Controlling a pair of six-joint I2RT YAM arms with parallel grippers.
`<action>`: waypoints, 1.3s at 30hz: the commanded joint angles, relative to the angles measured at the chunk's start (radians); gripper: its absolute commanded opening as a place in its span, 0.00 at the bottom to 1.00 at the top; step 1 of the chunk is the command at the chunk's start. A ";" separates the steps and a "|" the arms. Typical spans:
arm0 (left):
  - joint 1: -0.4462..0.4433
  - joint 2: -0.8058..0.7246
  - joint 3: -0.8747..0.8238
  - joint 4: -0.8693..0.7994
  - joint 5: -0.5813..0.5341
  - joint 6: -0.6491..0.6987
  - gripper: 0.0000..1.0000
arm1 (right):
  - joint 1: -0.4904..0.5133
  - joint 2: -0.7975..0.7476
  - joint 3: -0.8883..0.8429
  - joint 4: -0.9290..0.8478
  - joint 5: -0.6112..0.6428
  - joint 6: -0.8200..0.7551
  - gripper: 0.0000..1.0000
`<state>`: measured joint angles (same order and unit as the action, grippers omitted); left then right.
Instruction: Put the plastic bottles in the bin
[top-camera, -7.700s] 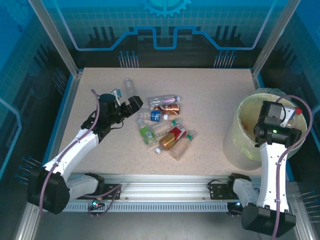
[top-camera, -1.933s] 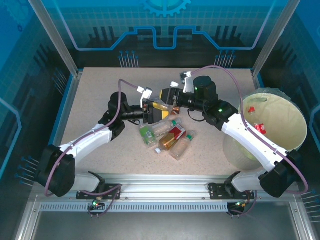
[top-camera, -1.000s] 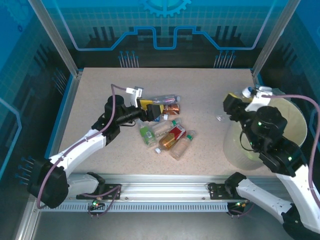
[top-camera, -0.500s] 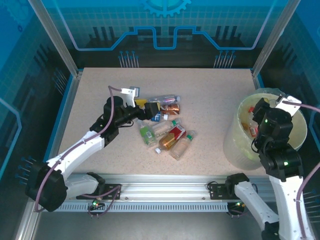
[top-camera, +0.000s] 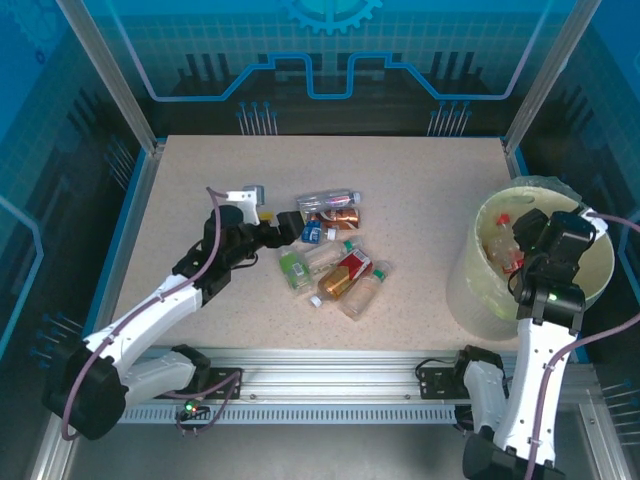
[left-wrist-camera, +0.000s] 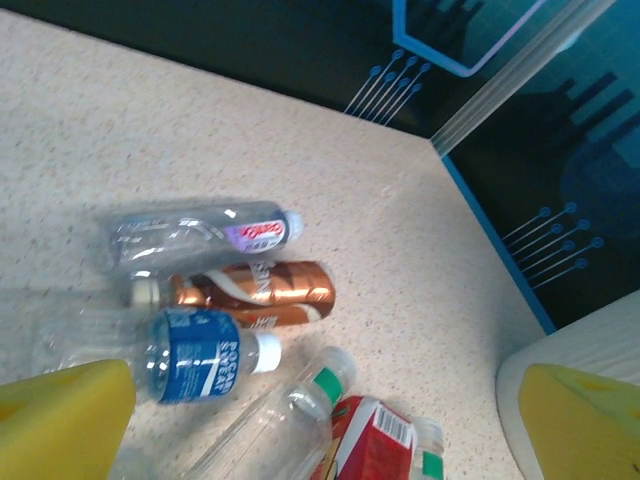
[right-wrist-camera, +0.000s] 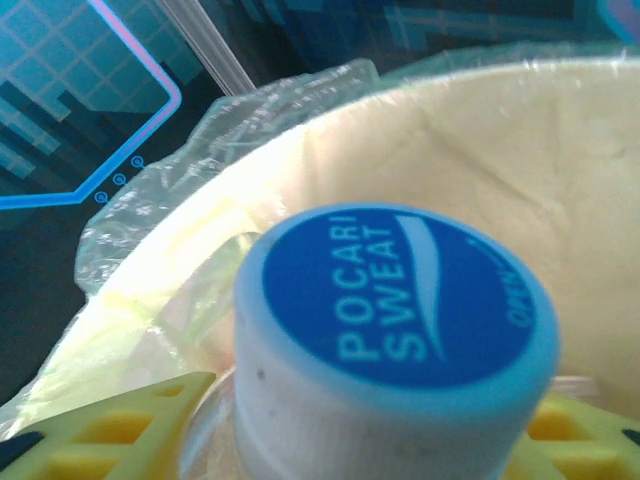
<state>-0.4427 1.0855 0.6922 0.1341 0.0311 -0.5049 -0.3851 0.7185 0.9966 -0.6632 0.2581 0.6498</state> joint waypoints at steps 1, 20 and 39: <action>-0.002 -0.013 -0.029 -0.042 -0.049 -0.066 0.99 | -0.047 -0.008 -0.048 0.106 -0.106 0.104 0.49; -0.001 0.013 -0.014 -0.143 -0.145 -0.107 0.99 | -0.072 -0.043 -0.072 0.028 -0.085 0.152 0.90; 0.002 0.014 0.018 -0.318 -0.242 -0.265 0.99 | 0.362 -0.064 0.105 -0.039 0.138 0.153 1.00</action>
<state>-0.4423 1.0931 0.6674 -0.1211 -0.1787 -0.6956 -0.1055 0.6121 1.0729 -0.7101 0.3271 0.8398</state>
